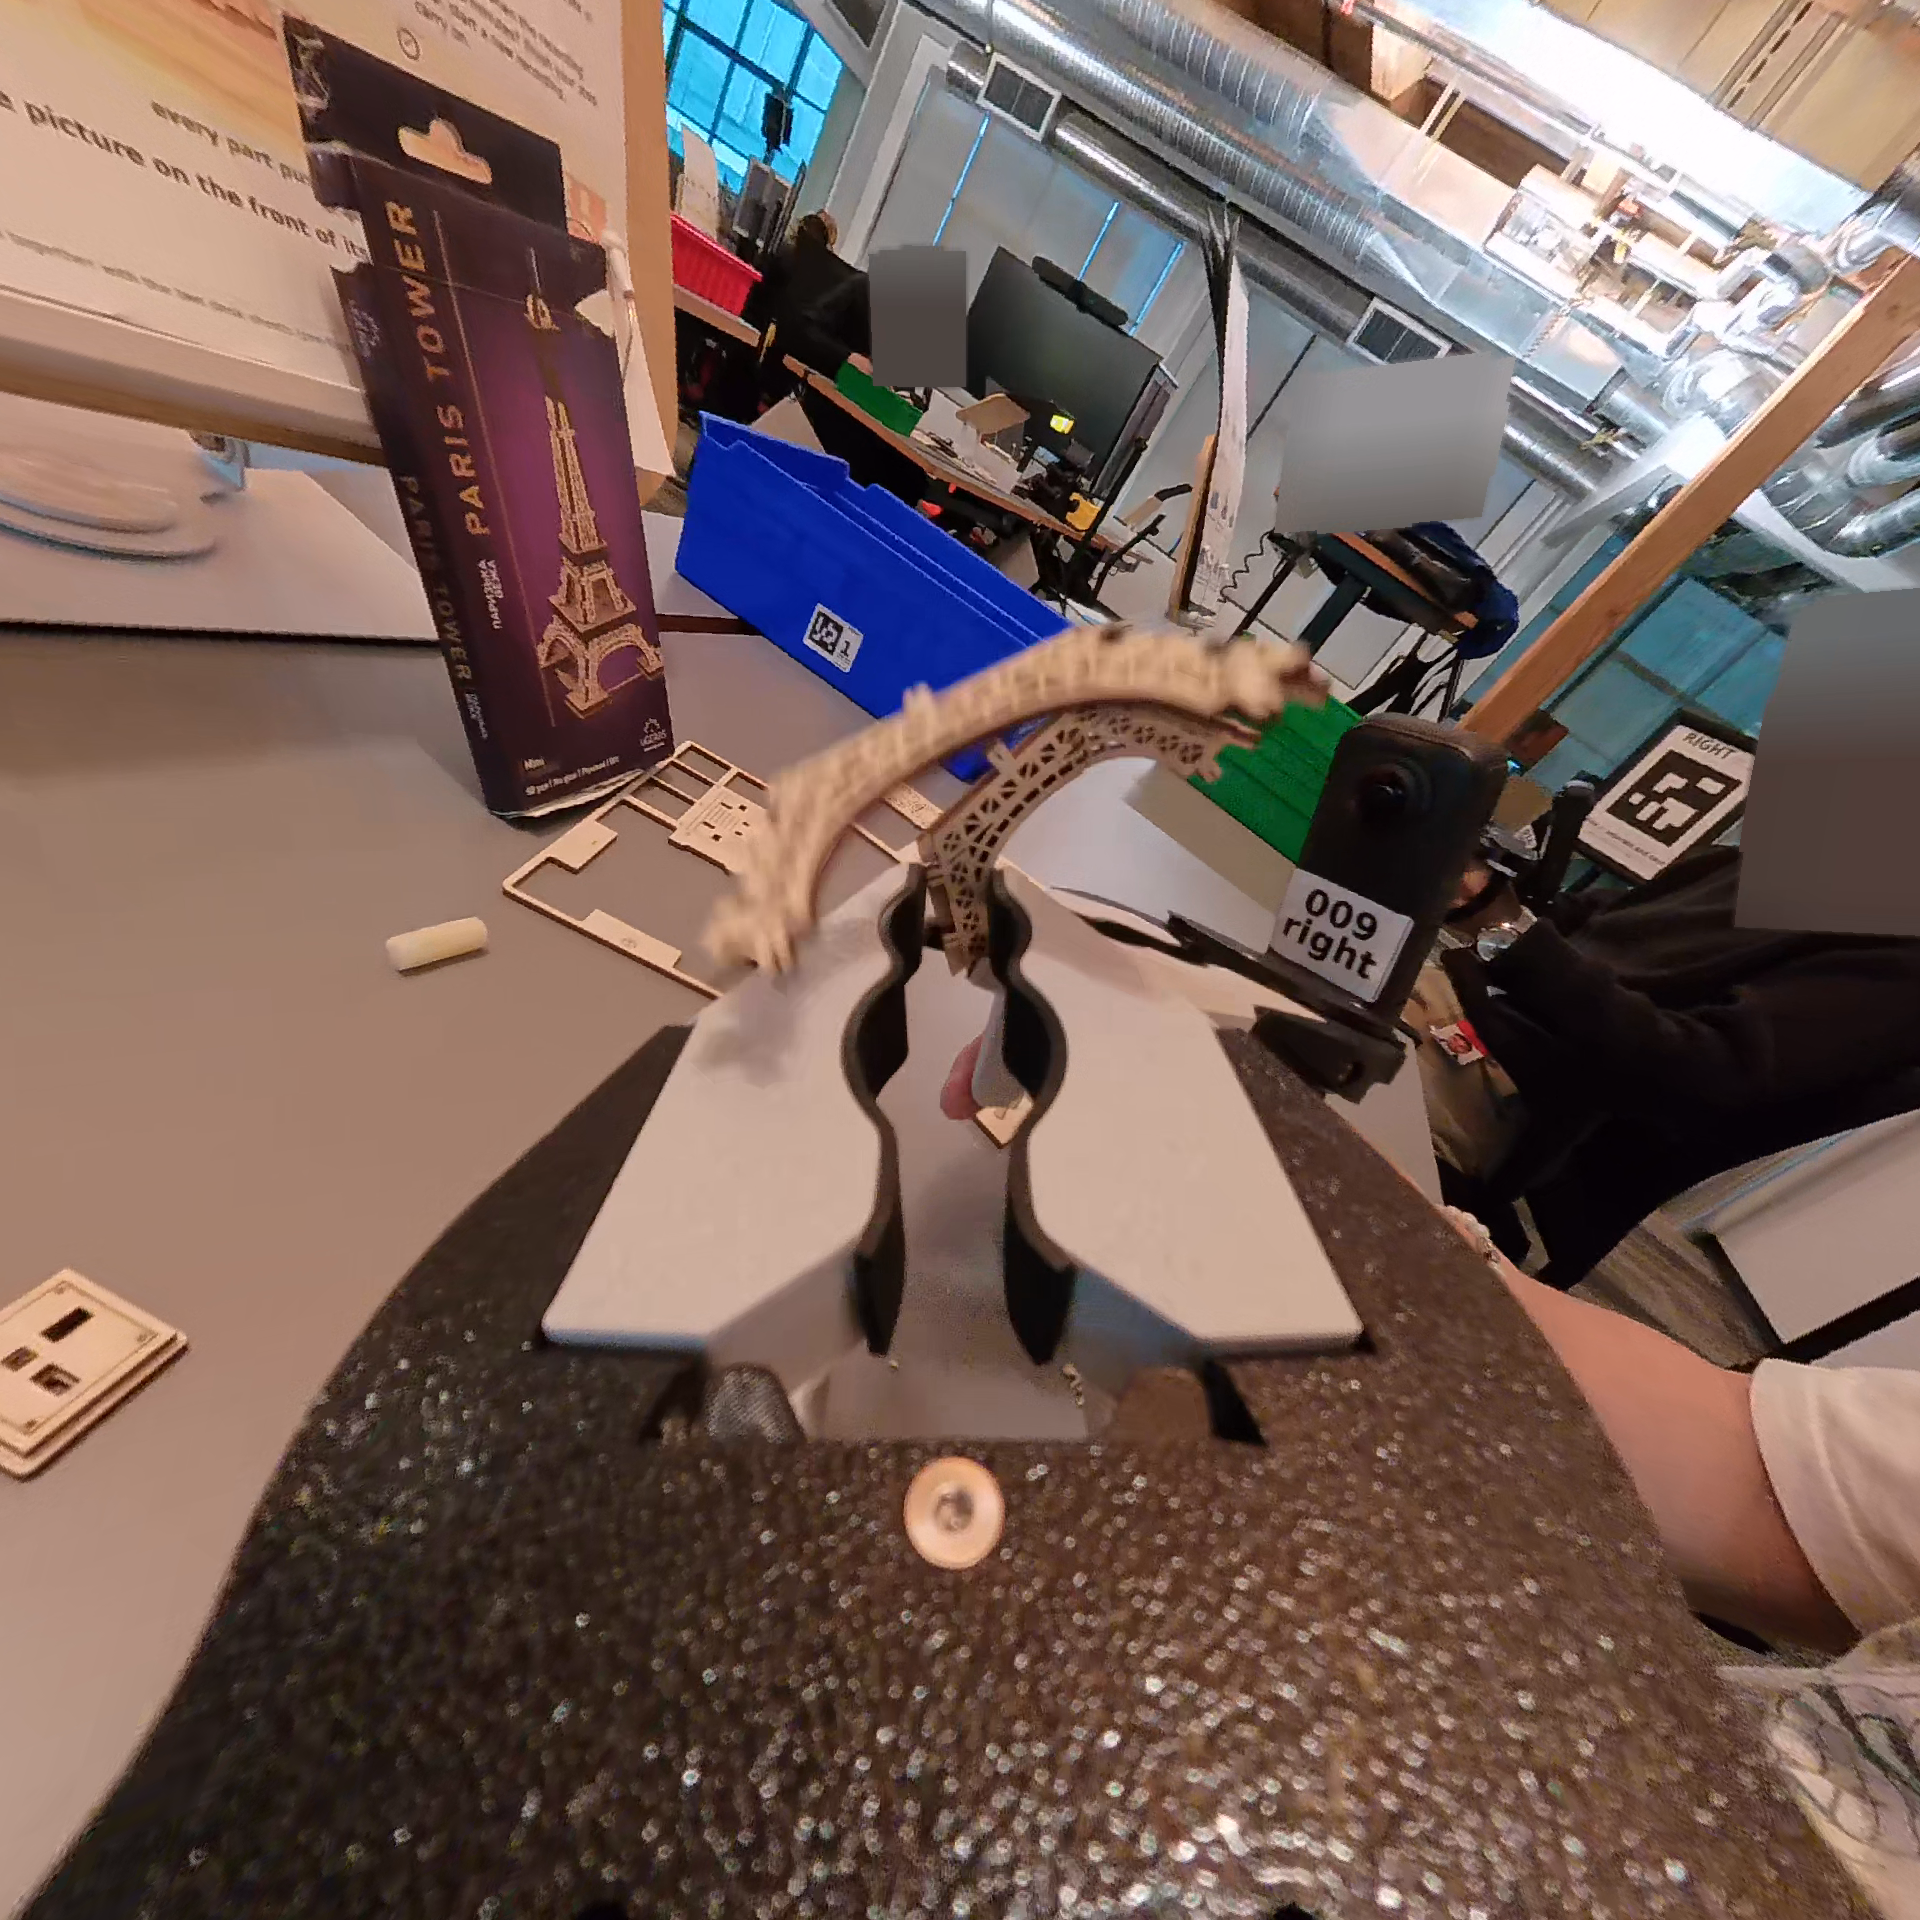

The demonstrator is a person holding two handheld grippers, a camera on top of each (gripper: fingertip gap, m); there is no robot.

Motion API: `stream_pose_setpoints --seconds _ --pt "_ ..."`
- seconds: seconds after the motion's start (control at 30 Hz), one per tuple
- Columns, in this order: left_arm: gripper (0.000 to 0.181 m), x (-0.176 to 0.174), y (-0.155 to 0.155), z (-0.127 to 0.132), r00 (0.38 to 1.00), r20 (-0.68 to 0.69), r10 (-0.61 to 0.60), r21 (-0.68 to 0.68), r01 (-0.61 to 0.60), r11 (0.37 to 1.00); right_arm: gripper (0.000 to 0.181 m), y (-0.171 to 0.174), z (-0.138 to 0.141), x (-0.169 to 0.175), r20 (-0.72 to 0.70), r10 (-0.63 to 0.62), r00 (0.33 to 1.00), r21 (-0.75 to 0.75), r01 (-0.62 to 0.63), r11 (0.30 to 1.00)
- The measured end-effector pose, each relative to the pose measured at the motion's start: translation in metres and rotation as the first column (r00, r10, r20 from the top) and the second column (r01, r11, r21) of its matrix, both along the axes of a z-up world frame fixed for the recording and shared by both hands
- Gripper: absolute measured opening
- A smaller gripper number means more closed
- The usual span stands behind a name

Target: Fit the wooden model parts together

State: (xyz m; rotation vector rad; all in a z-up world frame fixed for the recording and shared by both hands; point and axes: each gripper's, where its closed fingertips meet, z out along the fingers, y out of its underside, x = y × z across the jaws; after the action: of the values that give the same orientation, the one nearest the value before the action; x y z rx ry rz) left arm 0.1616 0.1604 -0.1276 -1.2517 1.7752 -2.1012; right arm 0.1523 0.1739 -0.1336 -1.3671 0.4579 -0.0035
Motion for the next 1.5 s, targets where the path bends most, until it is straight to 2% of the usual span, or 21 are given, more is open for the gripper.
stream_pose_setpoints --seconds 0.23,0.47,0.57,0.7,0.83,1.03,1.17,1.3,1.4,1.5 --pt "0.009 -0.004 0.000 0.001 0.999 0.016 -0.032 0.019 0.032 0.999 0.011 0.001 0.002 -0.007 -0.002 0.059 0.998 0.016 -0.059 0.998" --pt "0.009 -0.012 -0.002 0.008 0.992 0.031 -0.125 0.020 0.124 0.992 0.009 0.000 0.009 -0.013 -0.156 0.208 0.966 0.177 -0.180 0.968" --pt "0.009 -0.012 -0.001 0.008 0.990 0.039 -0.134 0.022 0.134 0.991 0.008 -0.002 0.011 -0.011 -0.199 0.235 0.951 0.235 -0.187 0.954" --pt "0.009 -0.014 -0.001 0.007 0.987 0.035 -0.160 0.002 0.160 0.987 0.008 -0.001 0.008 -0.014 -0.172 0.234 0.957 0.193 -0.201 0.960" --pt "0.008 -0.012 0.006 0.000 0.987 -0.003 -0.163 -0.047 0.163 0.985 0.003 -0.006 0.012 -0.012 -0.189 0.259 0.947 0.242 -0.211 0.947" --pt "0.008 -0.017 0.006 -0.005 0.979 -0.015 -0.206 -0.087 0.204 0.975 0.000 0.002 -0.011 -0.007 -0.222 0.203 0.954 0.107 -0.184 0.977" --pt "0.009 -0.023 0.010 0.010 0.965 0.064 -0.255 -0.220 0.263 0.939 0.000 0.004 -0.001 -0.015 -0.311 0.320 0.895 0.258 -0.244 0.935" --pt "0.009 -0.035 0.020 0.026 0.926 0.176 -0.334 -0.354 0.376 0.856 0.000 0.008 0.007 -0.031 -0.321 0.437 0.841 0.317 -0.339 0.886" --pt "0.009 -0.040 0.019 0.028 0.906 0.209 -0.369 -0.384 0.423 0.821 0.000 0.010 0.017 -0.037 -0.344 0.505 0.792 0.421 -0.351 0.836" --pt "0.009 -0.042 0.018 0.029 0.902 0.252 -0.350 -0.361 0.423 0.831 0.000 0.007 0.024 -0.036 -0.383 0.588 0.713 0.564 -0.323 0.760"
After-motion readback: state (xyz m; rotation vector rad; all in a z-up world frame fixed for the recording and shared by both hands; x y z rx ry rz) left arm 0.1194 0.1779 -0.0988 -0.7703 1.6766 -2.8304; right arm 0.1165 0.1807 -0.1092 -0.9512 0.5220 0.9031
